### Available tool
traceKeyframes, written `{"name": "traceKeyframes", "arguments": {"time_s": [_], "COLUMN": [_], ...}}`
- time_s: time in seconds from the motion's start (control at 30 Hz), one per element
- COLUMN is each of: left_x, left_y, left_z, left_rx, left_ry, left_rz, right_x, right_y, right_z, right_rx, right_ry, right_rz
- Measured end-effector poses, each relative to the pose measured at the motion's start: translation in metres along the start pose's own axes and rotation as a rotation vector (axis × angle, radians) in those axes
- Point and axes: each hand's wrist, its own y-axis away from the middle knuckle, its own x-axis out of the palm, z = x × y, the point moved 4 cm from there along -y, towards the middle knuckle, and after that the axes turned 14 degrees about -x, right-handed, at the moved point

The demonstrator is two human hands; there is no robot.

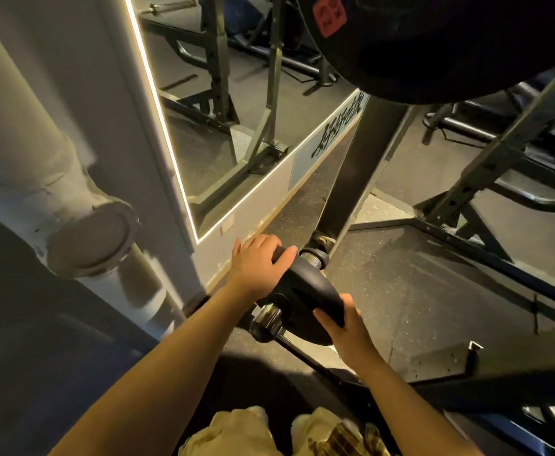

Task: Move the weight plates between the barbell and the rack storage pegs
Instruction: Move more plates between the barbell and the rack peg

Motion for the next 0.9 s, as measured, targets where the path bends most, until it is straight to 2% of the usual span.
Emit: {"name": "traceKeyframes", "arguments": {"time_s": [0.13,0.23,0.3,0.4,0.5,0.57,0.63,0.73,0.9], "left_x": [0.004,0.002,0.001,0.004,0.013,0.019,0.019,0.016,-0.008], "left_y": [0.012,0.01,0.008,0.001,-0.002,0.007,0.027,0.053,0.06], "left_z": [-0.008,-0.009,-0.004,0.016,0.048,0.079,0.108,0.132,0.129], "left_rx": [0.15,0.118,0.093,-0.07,-0.372,-0.591,-0.741,-0.723,-0.669], "left_ry": [0.038,0.045,0.072,0.208,0.601,0.775,0.805,0.791,0.875], "left_rz": [-0.156,-0.121,-0.102,0.003,0.257,0.287,0.253,0.226,0.139], "right_x": [-0.002,-0.004,-0.007,-0.007,0.004,0.018,0.031,0.051,0.068], "right_y": [0.006,0.006,0.002,-0.01,-0.034,-0.051,-0.067,-0.084,-0.099], "right_z": [-0.01,-0.004,0.006,0.028,0.062,0.08,0.093,0.103,0.107], "right_rx": [0.081,0.095,0.086,0.021,-0.086,-0.121,-0.148,-0.184,-0.218], "right_ry": [-0.039,0.043,0.185,0.455,0.749,0.842,0.878,0.929,0.964], "right_rz": [0.044,0.107,0.154,0.215,0.31,0.35,0.363,0.397,0.391]}}
